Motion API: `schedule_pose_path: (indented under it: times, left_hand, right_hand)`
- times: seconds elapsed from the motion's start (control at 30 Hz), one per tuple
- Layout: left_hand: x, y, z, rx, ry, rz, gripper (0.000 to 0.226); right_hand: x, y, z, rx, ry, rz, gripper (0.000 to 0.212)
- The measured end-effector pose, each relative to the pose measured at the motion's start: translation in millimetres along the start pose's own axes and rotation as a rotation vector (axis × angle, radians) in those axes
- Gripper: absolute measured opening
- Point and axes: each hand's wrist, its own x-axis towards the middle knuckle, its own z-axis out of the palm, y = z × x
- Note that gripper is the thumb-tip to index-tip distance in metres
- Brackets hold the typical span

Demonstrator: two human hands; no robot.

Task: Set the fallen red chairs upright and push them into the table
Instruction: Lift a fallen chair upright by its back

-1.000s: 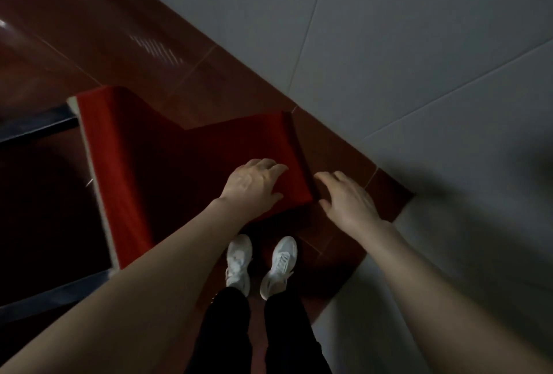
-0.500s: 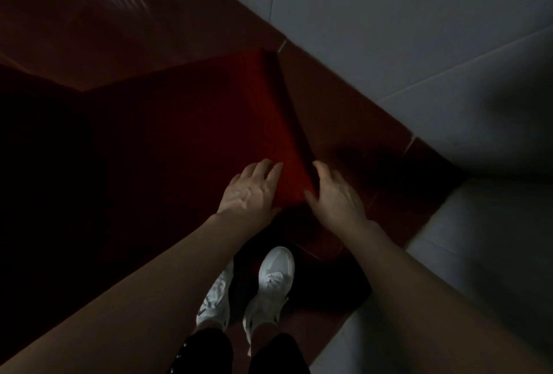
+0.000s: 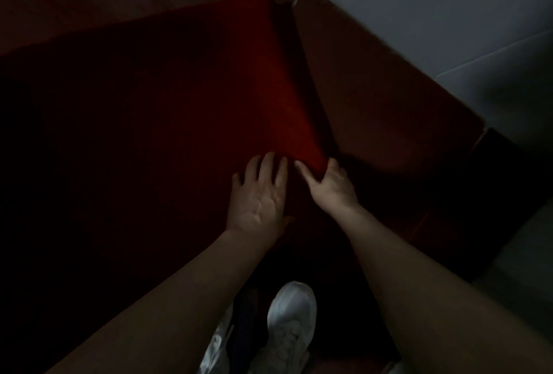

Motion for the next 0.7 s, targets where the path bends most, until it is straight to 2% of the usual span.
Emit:
schedule_pose_path:
  times: [0.17,0.27,0.4,0.57,0.7]
  left_hand:
    - [1,1,-2,0.009,0.0,-0.001,0.112]
    - [1,2,-7,0.017,-0.046,0.004,0.116]
    - [-1,1,-5,0.037,-0.123,0.005,0.12]
    - [7,-4,6,0.105,-0.136,0.007,0.126]
    - [5,-3,1,0.134,-0.125,0.001,0.129]
  right_hand:
    - [16,-3,-14,0.154,-0.143,0.09,0.123]
    - [16,1,-30,0.146,-0.231,0.148,0.14]
    - [8,11,-23,0.216,-0.277,0.241,0.151]
    - [16,18,-11,0.24,-0.269,0.313,0.155]
    - [15,20,-8,0.24,-0.284,0.282,0.149]
